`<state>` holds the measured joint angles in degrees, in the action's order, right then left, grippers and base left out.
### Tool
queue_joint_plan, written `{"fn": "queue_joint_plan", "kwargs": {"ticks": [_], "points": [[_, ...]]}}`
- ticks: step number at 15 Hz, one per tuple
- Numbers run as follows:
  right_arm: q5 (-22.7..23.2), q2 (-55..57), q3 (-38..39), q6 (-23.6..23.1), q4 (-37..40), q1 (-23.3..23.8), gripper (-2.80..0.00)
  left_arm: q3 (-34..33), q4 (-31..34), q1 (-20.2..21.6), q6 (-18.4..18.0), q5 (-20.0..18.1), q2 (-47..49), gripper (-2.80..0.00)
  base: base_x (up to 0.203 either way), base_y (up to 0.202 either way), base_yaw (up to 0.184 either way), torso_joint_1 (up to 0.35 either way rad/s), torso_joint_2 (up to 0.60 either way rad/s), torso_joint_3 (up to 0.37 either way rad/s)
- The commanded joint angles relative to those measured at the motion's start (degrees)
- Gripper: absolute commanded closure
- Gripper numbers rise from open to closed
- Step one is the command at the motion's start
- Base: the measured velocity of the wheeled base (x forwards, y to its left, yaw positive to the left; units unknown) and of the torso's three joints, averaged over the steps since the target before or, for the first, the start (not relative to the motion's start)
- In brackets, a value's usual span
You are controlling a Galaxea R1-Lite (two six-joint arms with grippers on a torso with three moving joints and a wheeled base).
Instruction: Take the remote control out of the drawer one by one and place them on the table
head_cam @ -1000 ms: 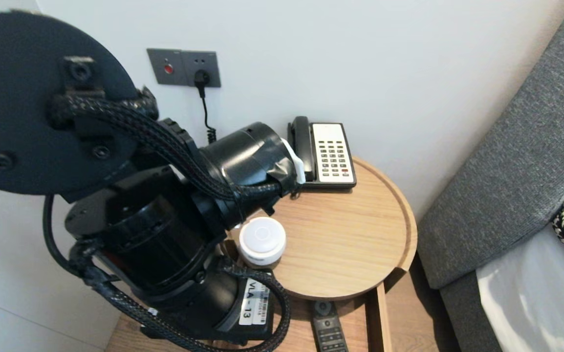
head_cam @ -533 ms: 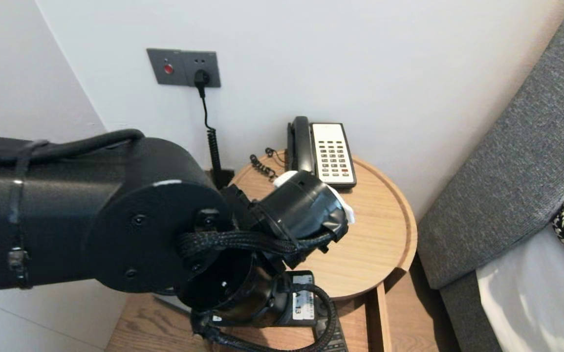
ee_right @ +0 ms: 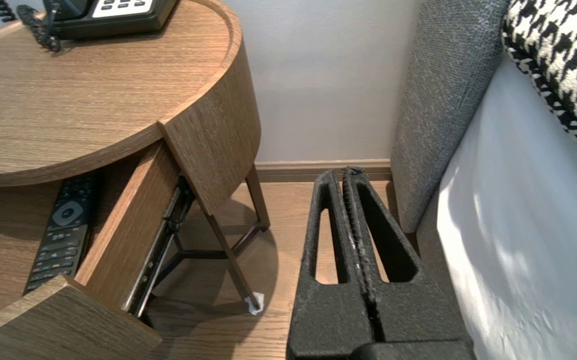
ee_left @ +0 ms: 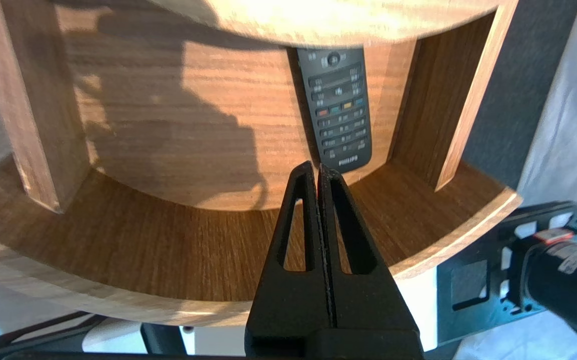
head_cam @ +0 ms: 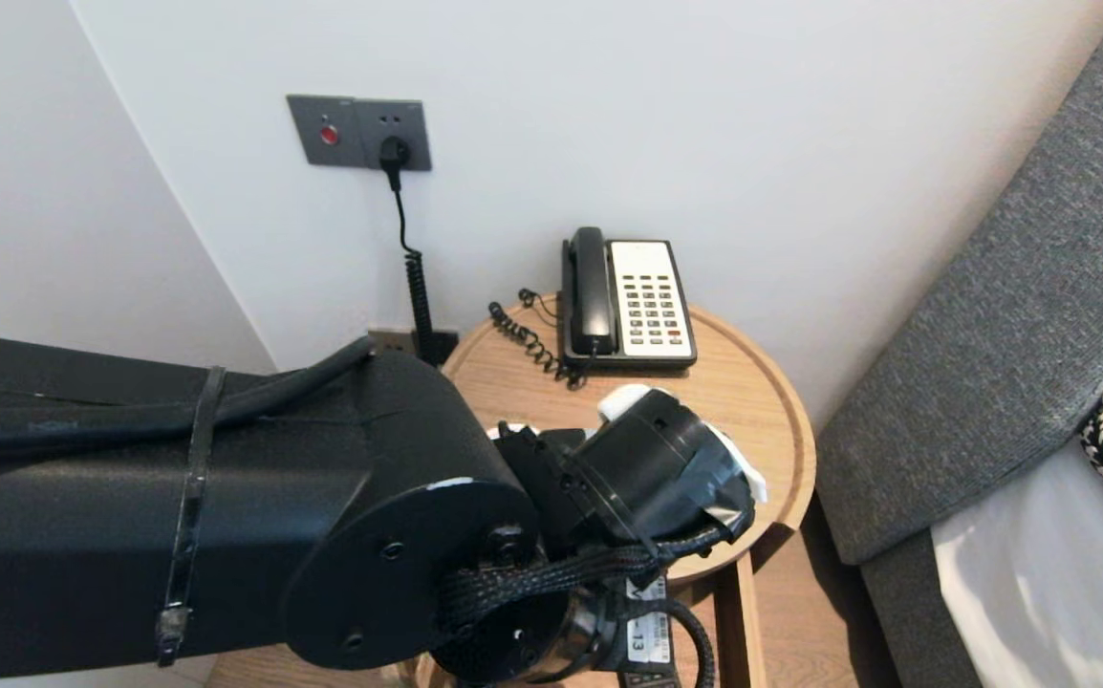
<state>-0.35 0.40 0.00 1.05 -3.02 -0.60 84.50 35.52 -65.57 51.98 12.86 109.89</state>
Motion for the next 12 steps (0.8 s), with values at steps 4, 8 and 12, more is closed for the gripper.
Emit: {"fn": "queue_joint_plan", "kwargs": {"ticks": [4, 8, 12], "points": [[0.0, 0.0, 1.5, 0.0, -0.1, 0.0, 0.00, 2.1, 1.9, -1.8, 3.0, 0.7, 5.1, 0.00, 0.000, 0.000, 0.000, 0.000, 0.00, 0.000], [0.0, 0.0, 1.5, 0.0, -0.1, 0.0, 0.00, 2.4, 2.0, -1.8, 3.4, 0.9, 7.6, 0.00, 0.000, 0.000, 0.000, 0.000, 0.00, 0.000], [0.0, 0.0, 1.5, 0.0, -0.1, 0.0, 0.00, 2.2, 2.3, -2.5, 3.9, 0.9, 9.4, -2.80, 0.000, 0.000, 0.000, 0.000, 0.00, 0.000]]}}
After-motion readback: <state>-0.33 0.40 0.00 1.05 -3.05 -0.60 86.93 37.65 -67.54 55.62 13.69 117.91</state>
